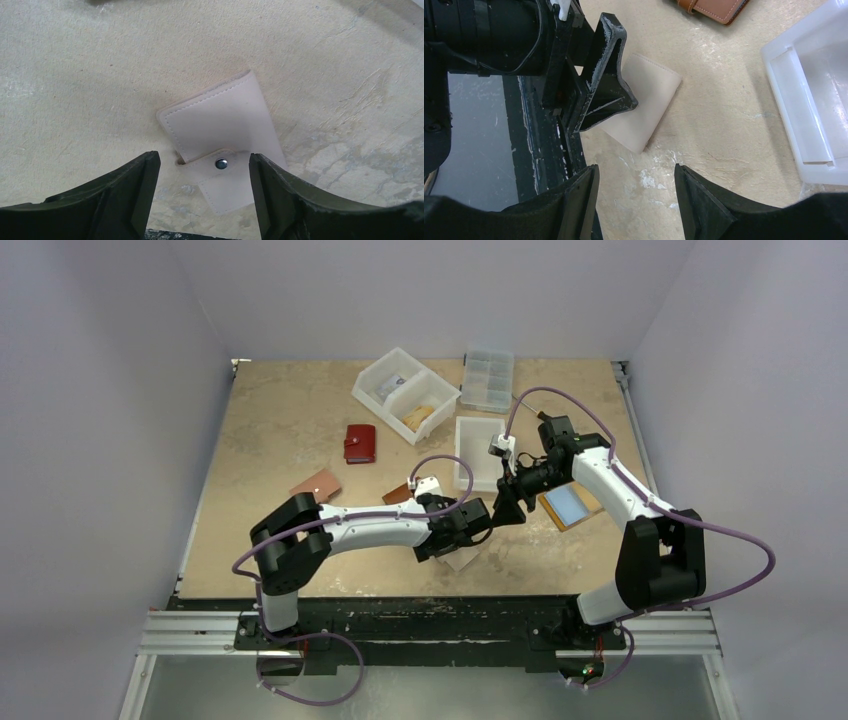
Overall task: Take the credit cards out of the card holder
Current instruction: Open the card holder at the center of the board.
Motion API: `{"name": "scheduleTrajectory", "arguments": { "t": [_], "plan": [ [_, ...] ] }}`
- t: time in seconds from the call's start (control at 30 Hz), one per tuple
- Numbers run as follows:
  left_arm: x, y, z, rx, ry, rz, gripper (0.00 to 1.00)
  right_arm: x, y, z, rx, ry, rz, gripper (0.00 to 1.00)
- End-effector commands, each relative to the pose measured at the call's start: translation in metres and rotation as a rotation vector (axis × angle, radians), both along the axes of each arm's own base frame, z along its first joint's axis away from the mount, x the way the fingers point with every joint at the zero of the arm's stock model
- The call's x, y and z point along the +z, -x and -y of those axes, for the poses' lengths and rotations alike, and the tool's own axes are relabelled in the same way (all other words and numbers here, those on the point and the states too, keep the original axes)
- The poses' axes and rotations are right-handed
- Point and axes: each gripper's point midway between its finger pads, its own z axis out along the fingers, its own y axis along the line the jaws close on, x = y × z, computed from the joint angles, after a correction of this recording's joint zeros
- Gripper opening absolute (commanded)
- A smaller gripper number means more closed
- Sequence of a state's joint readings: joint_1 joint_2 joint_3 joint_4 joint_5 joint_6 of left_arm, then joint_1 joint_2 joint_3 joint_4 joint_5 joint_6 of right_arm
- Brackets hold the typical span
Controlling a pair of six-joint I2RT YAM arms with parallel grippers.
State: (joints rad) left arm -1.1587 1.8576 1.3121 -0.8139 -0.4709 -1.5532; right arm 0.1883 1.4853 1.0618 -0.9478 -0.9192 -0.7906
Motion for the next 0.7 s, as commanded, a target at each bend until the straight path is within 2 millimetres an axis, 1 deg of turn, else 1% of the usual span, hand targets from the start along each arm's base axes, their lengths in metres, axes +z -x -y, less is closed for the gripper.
{"name": "scheduleTrajectory", "arguments": {
  "t": [0.0, 0.1, 0.3, 0.4, 0.47, 0.5, 0.53, 0.67],
  "plan": [
    [0.011, 0.0, 0.009, 0.009, 0.03, -0.005, 0.7, 0.011, -0.003, -0.003, 0.014, -0.039, 0.028, 0.64],
    [0.005, 0.002, 0.01, 0.007, 0.018, -0.024, 0.7, 0.011, -0.003, -0.003, 0.014, -0.038, 0.026, 0.64],
    [-0.014, 0.005, 0.007, 0.0, -0.025, -0.054, 0.64, 0.011, -0.002, -0.003, 0.014, -0.038, 0.028, 0.64],
    [-0.017, 0.006, 0.004, 0.002, -0.032, -0.057, 0.59, 0.011, -0.002, -0.003, 0.014, -0.037, 0.027, 0.64],
    [-0.018, 0.007, 0.001, 0.008, -0.029, -0.058, 0.58, 0.011, -0.003, -0.003, 0.014, -0.037, 0.028, 0.64],
    [-0.018, 0.008, 0.001, 0.008, -0.026, -0.057, 0.56, 0.011, -0.002, -0.003, 0.014, -0.036, 0.028, 0.64],
    [-0.018, 0.009, -0.002, 0.007, -0.026, -0.057, 0.52, 0.011, -0.002, -0.003, 0.015, -0.036, 0.027, 0.64],
    [-0.014, 0.009, -0.004, -0.004, 0.0, -0.038, 0.31, 0.011, -0.003, -0.003, 0.016, -0.037, 0.028, 0.64]
  ]
}}
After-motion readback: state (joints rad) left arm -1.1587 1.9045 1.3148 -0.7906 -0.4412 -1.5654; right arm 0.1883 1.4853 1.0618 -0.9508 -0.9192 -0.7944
